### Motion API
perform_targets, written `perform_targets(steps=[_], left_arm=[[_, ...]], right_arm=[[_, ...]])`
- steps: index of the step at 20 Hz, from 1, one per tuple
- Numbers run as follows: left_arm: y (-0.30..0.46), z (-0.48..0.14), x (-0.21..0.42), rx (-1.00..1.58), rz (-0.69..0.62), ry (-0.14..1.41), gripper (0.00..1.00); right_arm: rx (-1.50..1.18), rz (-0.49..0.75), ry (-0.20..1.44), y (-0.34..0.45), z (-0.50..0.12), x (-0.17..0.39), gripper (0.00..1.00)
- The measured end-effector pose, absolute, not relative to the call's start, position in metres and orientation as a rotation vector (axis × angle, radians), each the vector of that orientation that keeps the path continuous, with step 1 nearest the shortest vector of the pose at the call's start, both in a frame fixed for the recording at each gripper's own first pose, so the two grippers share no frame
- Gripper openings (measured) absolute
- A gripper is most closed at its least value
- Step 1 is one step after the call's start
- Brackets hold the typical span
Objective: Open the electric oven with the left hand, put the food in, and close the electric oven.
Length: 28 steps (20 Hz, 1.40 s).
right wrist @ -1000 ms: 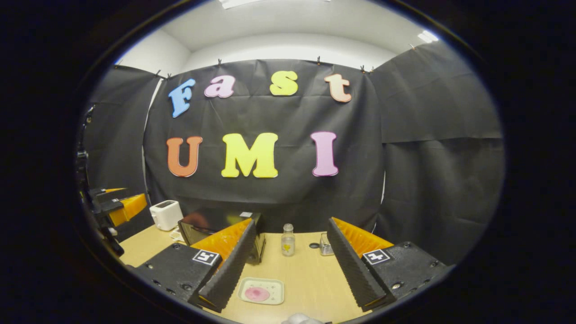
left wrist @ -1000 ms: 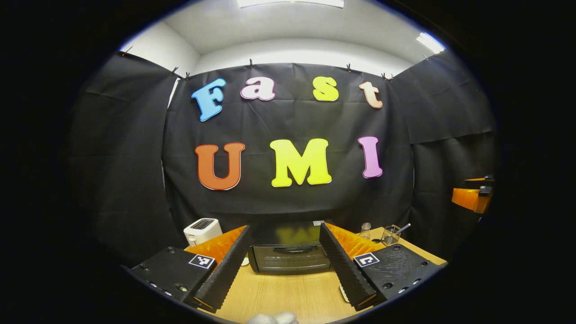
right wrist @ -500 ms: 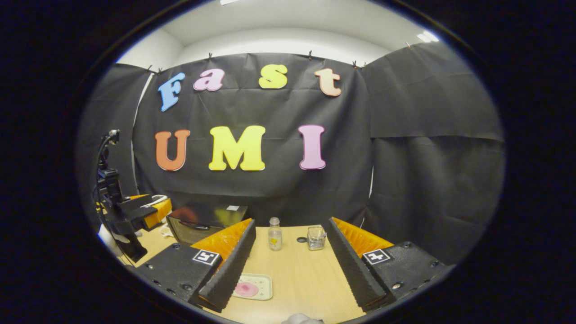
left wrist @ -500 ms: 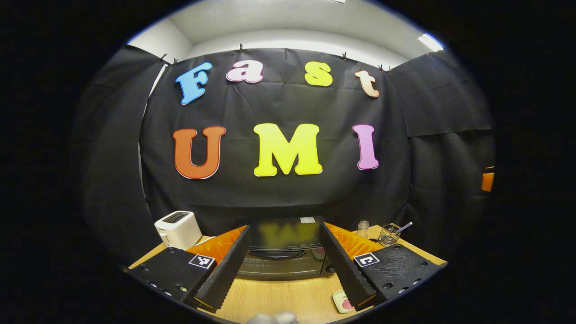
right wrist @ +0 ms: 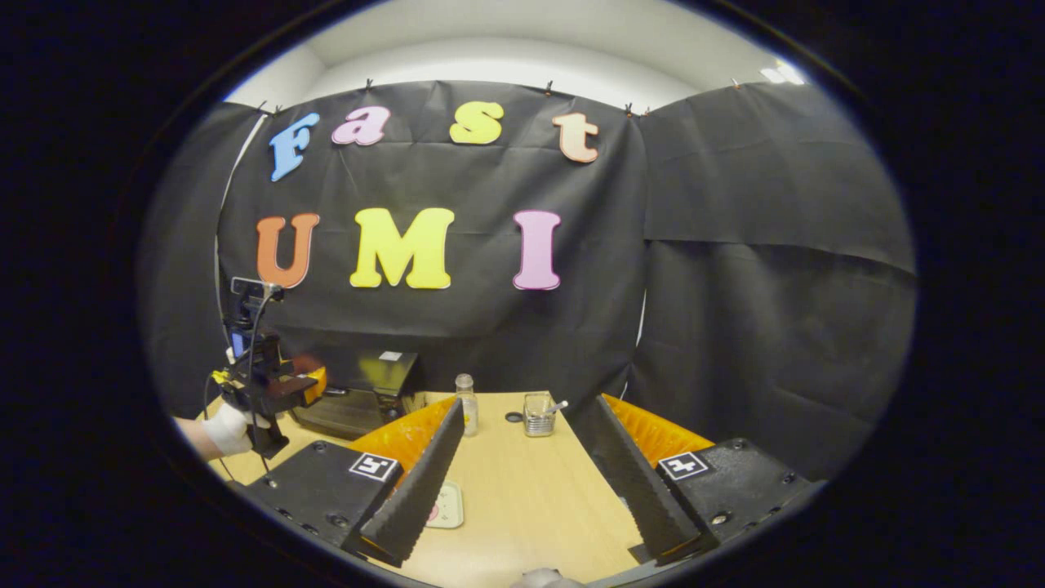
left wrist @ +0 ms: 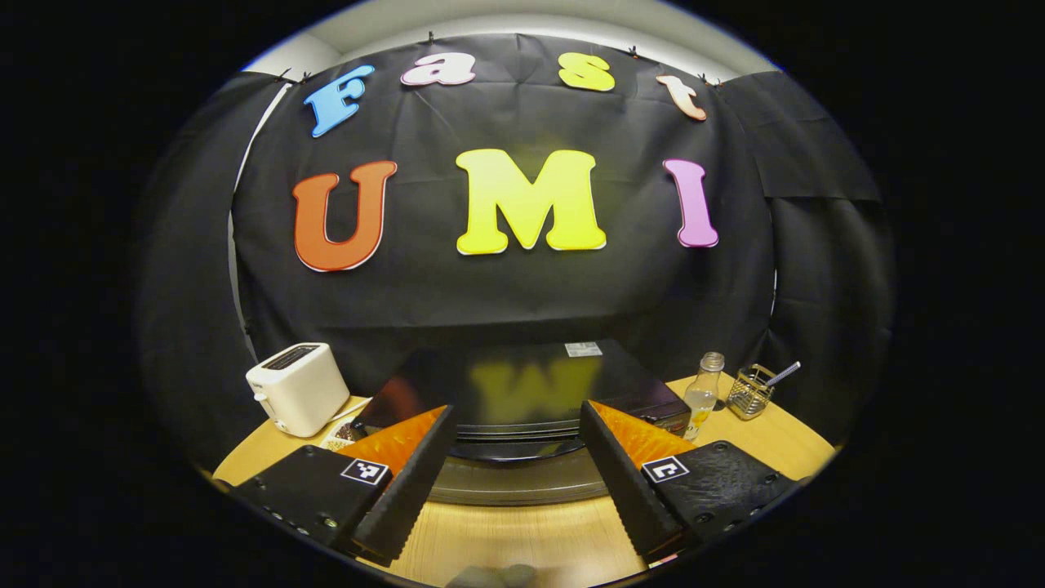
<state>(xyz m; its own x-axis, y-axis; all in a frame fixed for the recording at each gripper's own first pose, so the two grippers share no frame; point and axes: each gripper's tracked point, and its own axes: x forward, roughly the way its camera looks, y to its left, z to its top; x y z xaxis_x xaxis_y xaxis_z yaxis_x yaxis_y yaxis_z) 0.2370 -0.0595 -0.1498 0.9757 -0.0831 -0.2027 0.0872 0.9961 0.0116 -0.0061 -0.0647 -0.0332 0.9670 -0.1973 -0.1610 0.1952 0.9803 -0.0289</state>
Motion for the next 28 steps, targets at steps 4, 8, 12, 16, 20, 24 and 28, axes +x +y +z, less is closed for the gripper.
perform_targets(steps=[4,8,12,16,20,24,28], left_arm=[[-0.062,-0.178,0.255,0.038,-0.078,0.252,0.97],[-0.062,-0.18,0.261,0.033,-0.074,0.244,0.97],[-0.061,-0.183,0.255,0.02,-0.074,0.267,0.97],[-0.061,-0.184,0.241,0.027,-0.078,0.278,0.97],[-0.062,-0.191,0.214,0.028,-0.09,0.288,0.97],[-0.059,-0.208,0.185,0.022,-0.097,0.333,0.97],[-0.058,-0.229,0.157,0.024,-0.097,0.365,0.97]], right_arm=[[-0.015,-0.218,0.182,-0.067,-0.038,-0.016,1.0],[-0.003,-0.229,0.194,-0.068,-0.044,-0.017,0.96],[0.008,-0.224,0.2,-0.068,-0.047,-0.02,1.0],[0.015,-0.212,0.204,-0.065,-0.048,-0.02,1.0],[0.021,-0.193,0.206,-0.06,-0.052,-0.032,0.97],[0.028,-0.166,0.227,-0.053,-0.058,-0.038,0.97],[0.026,-0.148,0.238,-0.048,-0.063,-0.042,0.96]])
